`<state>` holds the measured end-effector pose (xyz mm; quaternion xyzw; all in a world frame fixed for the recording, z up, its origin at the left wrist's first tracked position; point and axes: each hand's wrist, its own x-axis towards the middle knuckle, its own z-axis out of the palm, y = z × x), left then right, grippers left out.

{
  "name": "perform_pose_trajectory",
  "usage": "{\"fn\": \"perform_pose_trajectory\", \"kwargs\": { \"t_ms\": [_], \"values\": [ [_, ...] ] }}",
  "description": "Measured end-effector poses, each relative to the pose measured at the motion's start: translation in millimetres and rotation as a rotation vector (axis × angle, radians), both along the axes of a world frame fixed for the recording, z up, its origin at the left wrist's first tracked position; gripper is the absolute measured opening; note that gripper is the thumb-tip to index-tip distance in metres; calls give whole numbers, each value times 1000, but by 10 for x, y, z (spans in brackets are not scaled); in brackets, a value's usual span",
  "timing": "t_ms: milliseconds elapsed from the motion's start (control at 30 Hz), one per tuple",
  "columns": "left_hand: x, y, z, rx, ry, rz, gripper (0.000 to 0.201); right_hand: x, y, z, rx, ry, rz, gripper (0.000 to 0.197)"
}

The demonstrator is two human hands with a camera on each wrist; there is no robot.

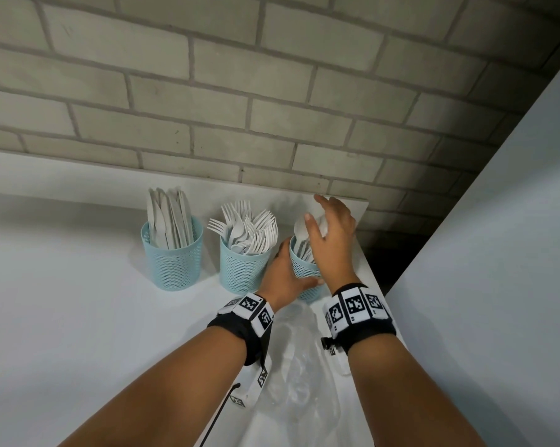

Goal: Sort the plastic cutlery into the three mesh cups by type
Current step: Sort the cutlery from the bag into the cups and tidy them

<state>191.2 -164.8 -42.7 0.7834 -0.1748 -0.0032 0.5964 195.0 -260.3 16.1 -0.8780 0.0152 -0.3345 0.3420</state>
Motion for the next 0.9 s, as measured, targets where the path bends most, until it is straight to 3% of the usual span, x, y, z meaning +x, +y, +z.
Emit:
{"fn": "perform_pose_trajectory", "kwargs": {
  "t_ms": [133, 333, 467, 567, 700, 900],
  "values": [
    [-26, -13, 36, 28, -27, 38, 88, -15, 8, -32, -253, 201, -76, 35],
    [-82, 2, 83, 133, 13, 76, 87, -45, -10, 44, -219, 282, -21, 43],
    [-136, 113, 179, 330, 135, 38, 78, -175, -24, 151, 38, 145, -93, 49],
    [-291, 249, 351, 519, 172, -61, 52, -329, -41, 176, 288, 98, -175, 49],
    [-518, 477, 426, 681, 178, -98, 73, -566, -23, 89, 506, 147, -270, 51],
    [-744, 875, 364, 581, 343, 7, 80, -844, -7, -141, 786, 298, -429, 50]
  ]
}}
